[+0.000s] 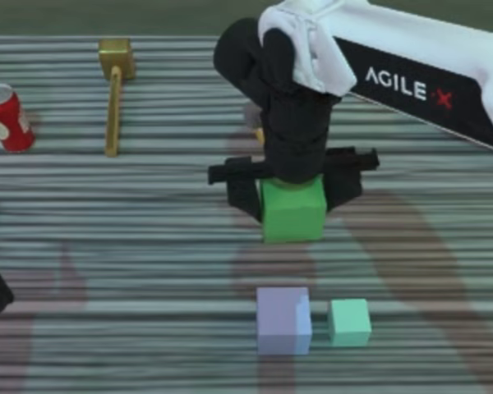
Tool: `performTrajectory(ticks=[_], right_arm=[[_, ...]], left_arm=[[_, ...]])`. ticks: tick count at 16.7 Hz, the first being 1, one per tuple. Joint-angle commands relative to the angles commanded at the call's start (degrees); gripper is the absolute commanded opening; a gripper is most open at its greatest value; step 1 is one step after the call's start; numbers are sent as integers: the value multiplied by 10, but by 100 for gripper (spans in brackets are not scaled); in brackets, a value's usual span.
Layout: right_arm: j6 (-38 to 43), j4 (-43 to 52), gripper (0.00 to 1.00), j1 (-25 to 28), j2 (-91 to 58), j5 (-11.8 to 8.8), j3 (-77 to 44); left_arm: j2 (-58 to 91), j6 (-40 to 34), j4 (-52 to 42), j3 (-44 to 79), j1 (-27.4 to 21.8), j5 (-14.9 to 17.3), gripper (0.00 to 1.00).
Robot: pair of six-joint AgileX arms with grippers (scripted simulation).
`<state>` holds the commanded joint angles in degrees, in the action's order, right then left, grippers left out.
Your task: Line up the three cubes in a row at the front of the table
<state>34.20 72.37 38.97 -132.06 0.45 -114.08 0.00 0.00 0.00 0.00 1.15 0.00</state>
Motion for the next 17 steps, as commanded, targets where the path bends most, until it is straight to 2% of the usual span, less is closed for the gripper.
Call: performTrajectory(ticks=[5,8,14,17], right_arm=[[186,35,0,139,-21,0,-54],[242,44,0,189,-23,1,-72],[249,42,0,195,-22,1,-71],[249,1,0,195,-27,2,-37]], left_arm=[[0,0,0,0,0,0,100],[0,0,0,0,0,0,100],[0,0,0,0,0,0,100],[0,0,0,0,0,0,100]])
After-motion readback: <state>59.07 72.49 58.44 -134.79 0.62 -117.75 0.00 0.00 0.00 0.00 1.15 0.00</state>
